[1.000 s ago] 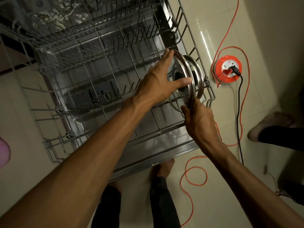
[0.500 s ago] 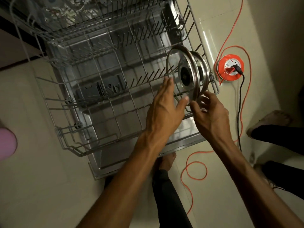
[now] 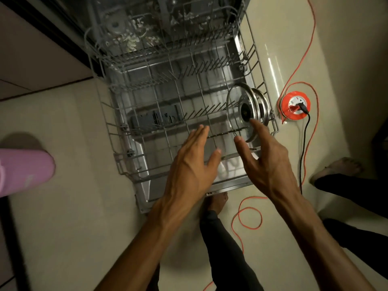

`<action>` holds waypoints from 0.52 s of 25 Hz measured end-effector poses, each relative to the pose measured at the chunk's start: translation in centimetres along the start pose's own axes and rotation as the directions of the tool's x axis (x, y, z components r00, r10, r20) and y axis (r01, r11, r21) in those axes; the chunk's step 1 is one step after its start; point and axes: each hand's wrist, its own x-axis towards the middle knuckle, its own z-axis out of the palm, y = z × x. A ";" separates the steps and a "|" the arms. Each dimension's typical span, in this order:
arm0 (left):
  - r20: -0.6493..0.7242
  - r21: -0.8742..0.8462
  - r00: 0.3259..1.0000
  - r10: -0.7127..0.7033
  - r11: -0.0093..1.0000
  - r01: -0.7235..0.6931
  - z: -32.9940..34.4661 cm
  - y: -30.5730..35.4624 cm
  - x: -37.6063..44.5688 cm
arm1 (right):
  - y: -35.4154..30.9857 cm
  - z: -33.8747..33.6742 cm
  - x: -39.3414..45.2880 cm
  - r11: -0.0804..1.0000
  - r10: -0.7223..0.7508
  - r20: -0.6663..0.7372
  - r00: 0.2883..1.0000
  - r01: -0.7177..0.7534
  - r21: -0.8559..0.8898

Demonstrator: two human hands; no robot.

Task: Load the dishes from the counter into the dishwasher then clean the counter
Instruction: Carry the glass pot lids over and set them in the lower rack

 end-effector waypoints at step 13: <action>-0.108 -0.049 0.994 0.019 0.998 -0.025 -16.4 8.4 -12.9 | -20.6 -11.2 -6.1 0.983 -0.185 0.050 0.982 0.184 0.017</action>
